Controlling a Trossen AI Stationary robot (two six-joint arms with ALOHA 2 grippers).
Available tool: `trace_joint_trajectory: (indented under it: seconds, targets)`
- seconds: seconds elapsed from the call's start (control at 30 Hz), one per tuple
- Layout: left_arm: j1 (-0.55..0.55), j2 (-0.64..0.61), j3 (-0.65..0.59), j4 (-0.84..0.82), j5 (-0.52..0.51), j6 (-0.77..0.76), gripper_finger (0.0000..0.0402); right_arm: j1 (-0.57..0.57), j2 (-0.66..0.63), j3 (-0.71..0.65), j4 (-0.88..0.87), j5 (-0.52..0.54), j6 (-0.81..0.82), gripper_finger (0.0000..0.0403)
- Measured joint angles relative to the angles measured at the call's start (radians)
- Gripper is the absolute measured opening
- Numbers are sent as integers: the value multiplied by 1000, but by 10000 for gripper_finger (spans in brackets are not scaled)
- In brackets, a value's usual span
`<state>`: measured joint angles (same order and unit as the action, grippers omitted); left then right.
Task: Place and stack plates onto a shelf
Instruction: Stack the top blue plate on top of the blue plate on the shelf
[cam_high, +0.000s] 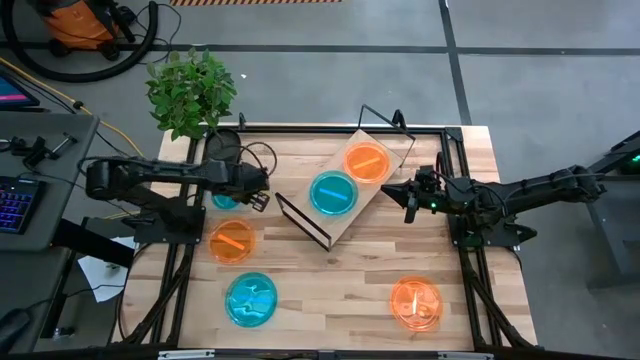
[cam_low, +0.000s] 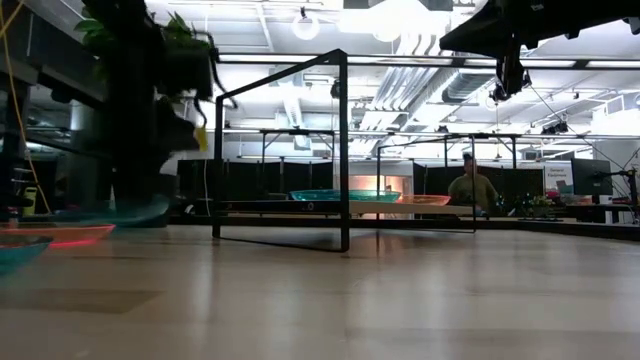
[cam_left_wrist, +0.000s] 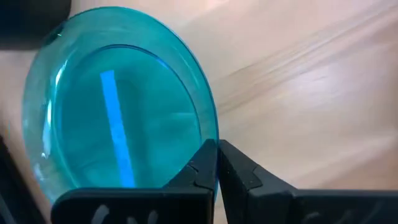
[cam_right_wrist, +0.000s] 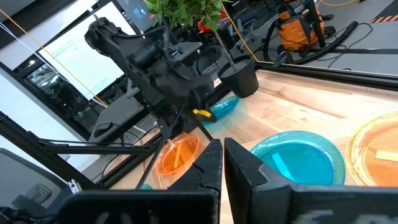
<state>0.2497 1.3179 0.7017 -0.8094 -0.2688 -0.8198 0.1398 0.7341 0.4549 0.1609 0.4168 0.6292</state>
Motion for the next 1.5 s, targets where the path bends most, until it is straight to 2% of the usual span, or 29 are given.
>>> trace_joint_trajectory:
  seconds: [0.4,0.73,0.93,1.23,1.33,1.5]
  targets:
    - [-63,-255,121,-10,41,29,0,0,0,0,0,3,1,0]
    - [-106,-241,360,-16,-26,129,0,0,0,0,0,5,2,0]
    - [-101,-132,583,-14,-36,302,0,0,0,0,0,5,2,0]
    - [-115,189,910,-37,38,632,0,0,0,0,0,5,1,0]
    - [-142,284,957,-35,48,784,0,0,0,0,0,5,2,0]
    - [-186,409,964,-1,50,1029,0,0,0,0,0,5,2,0]
